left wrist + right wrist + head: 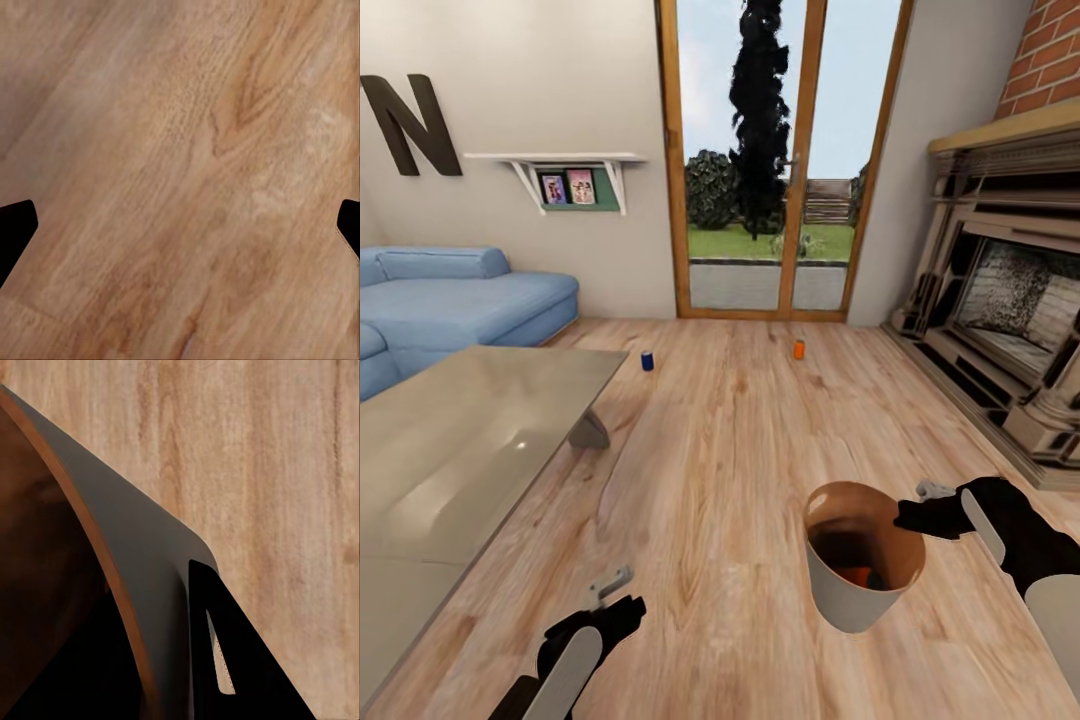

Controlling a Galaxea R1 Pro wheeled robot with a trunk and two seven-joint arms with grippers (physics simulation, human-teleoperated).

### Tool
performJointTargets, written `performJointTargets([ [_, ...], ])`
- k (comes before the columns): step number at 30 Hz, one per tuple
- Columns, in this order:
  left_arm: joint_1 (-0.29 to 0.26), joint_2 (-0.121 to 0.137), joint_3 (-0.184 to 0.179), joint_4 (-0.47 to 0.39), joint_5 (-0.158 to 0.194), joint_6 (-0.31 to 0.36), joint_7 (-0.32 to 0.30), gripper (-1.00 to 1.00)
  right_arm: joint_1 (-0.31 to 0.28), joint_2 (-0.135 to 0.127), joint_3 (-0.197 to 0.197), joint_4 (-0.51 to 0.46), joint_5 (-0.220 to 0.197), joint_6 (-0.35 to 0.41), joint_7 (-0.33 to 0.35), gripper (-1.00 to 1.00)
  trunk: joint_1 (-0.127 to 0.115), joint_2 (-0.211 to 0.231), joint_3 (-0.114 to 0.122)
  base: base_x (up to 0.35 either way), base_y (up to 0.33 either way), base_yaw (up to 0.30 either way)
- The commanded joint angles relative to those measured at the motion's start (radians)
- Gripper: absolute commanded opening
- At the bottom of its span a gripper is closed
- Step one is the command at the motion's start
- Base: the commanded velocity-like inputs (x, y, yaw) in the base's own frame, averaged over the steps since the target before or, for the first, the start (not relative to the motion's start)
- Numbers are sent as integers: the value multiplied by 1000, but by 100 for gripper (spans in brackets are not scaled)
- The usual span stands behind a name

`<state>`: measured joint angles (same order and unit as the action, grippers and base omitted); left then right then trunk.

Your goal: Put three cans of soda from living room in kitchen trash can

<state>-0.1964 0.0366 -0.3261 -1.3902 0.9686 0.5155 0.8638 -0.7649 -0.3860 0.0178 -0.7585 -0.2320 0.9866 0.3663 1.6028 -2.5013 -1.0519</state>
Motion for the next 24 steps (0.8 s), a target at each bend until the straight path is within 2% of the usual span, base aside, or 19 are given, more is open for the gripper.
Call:
performJointTargets([
  [1, 0, -1, 0, 4, 0, 0, 0, 100, -1, 0, -1, 0, -28, 4, 5, -100, 0, 0, 0, 346, 0, 0],
  [15, 0, -4, -2, 18, -3, 0, 0, 100, -1, -1, -1, 0, -28, 8, 5, -100, 0, 0, 0, 346, -21, -12],
  [24, 0, -6, -3, 28, -4, 0, 0, 100, -1, -1, -1, -1, -28, 10, 3, -100, 0, 0, 0, 346, -72, -247],
])
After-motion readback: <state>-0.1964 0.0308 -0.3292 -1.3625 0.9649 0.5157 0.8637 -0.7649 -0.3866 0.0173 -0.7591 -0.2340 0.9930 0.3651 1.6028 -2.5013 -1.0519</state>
